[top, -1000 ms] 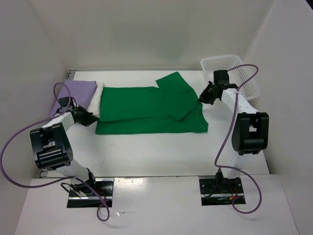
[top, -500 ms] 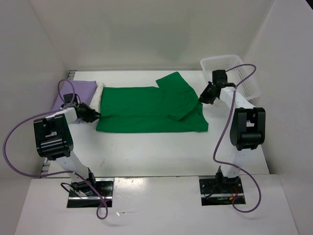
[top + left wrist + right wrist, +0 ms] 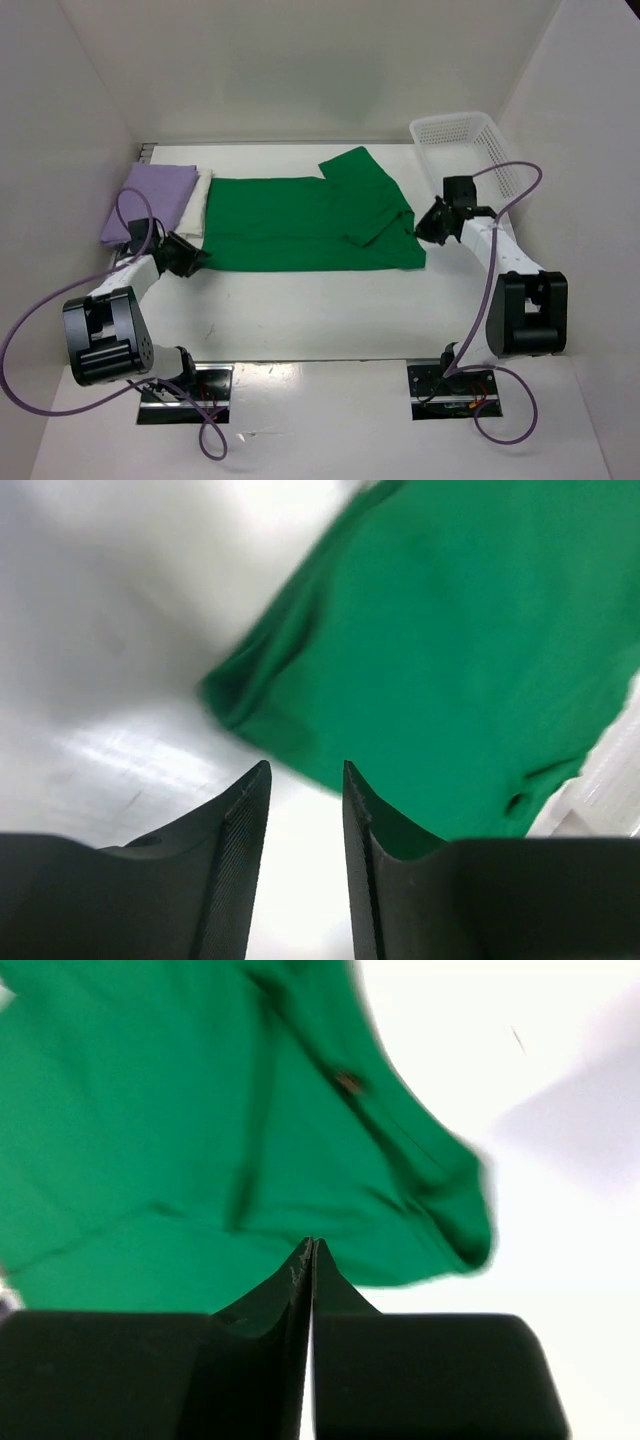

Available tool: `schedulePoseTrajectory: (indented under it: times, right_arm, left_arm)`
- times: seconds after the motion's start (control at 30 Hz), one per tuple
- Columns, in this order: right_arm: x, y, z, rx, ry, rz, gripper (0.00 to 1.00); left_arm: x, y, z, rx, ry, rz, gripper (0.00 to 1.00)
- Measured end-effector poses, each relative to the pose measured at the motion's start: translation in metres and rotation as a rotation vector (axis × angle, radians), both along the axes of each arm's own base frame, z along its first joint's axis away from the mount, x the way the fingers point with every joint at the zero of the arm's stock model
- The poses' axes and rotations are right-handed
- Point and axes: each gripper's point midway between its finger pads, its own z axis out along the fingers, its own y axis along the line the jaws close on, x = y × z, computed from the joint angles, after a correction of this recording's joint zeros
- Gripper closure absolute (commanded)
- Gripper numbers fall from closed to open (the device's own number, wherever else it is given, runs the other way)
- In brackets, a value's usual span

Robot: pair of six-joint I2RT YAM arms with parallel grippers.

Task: Fold and stack the t-shirts
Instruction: Fold the flattened tshirt in 1/3 of the way

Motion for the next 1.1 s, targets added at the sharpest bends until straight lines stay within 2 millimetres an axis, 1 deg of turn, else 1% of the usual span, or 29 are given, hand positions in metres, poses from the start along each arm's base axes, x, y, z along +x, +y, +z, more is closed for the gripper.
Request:
schedulePoseTrajectory:
  times: [0.07,0.13,0.2,0.23,0.37,0.4,0.43,0.47,0.53,0.6,0.63,0.7,0.73,0.87,1.0,1.1]
  right_arm:
    - [-0.018,-0.002,-0.021,-0.004,0.063,-0.018,0.67]
    - [-0.035,-0.006,-0.039,-0.020,0.124,-0.033,0.58]
    - [-0.046,-0.010,-0.050,-0.039,0.166,-0.051,0.55]
    - [-0.047,-0.011,-0.051,-0.045,0.173,-0.055,0.55]
    - [-0.048,-0.018,-0.057,-0.077,0.189,-0.079,0.55]
    - [-0.049,-0.020,-0.060,-0.085,0.197,-0.083,0.57]
    - [-0.049,-0.021,-0.064,-0.093,0.209,-0.089,0.59]
    - [-0.050,-0.022,-0.067,-0.099,0.220,-0.094,0.66]
    - [-0.051,-0.025,-0.074,-0.111,0.239,-0.102,0.72]
    - [-0.052,-0.027,-0.082,-0.120,0.263,-0.109,0.83]
    - [-0.053,-0.028,-0.086,-0.123,0.274,-0.114,0.90]
    - [-0.053,-0.030,-0.091,-0.126,0.288,-0.123,0.98]
    - [-0.052,-0.030,-0.092,-0.124,0.287,-0.126,1.00]
    - [-0.048,-0.034,-0.091,-0.121,0.275,-0.143,1.00]
    - [-0.047,-0.046,-0.091,-0.131,0.275,-0.184,1.00]
    - [-0.049,-0.054,-0.091,-0.147,0.280,-0.214,1.00]
  left_arm:
    - [-0.019,-0.008,-0.023,-0.037,0.080,-0.003,0.57]
    - [-0.028,-0.012,-0.034,-0.058,0.119,-0.005,0.57]
    - [-0.027,-0.013,-0.039,-0.067,0.128,-0.008,0.59]
    - [-0.026,-0.013,-0.041,-0.070,0.129,-0.008,0.59]
    - [-0.020,-0.017,-0.049,-0.113,0.138,-0.005,0.68]
    - [-0.017,-0.017,-0.049,-0.122,0.133,-0.004,0.76]
    - [-0.015,-0.018,-0.051,-0.130,0.131,0.000,0.80]
    - [-0.013,-0.018,-0.052,-0.139,0.132,0.001,0.84]
    - [-0.008,-0.019,-0.054,-0.153,0.129,0.000,0.92]
    - [-0.004,-0.019,-0.054,-0.158,0.123,0.000,0.96]
    - [-0.003,-0.018,-0.053,-0.158,0.120,0.000,0.99]
    - [-0.001,-0.018,-0.053,-0.161,0.118,0.003,1.00]
    - [-0.001,-0.018,-0.053,-0.161,0.118,0.004,1.00]
    - [-0.001,-0.018,-0.054,-0.160,0.118,0.003,1.00]
    - [-0.003,-0.017,-0.053,-0.141,0.119,-0.013,1.00]
    - [-0.009,-0.015,-0.052,-0.114,0.133,-0.020,1.00]
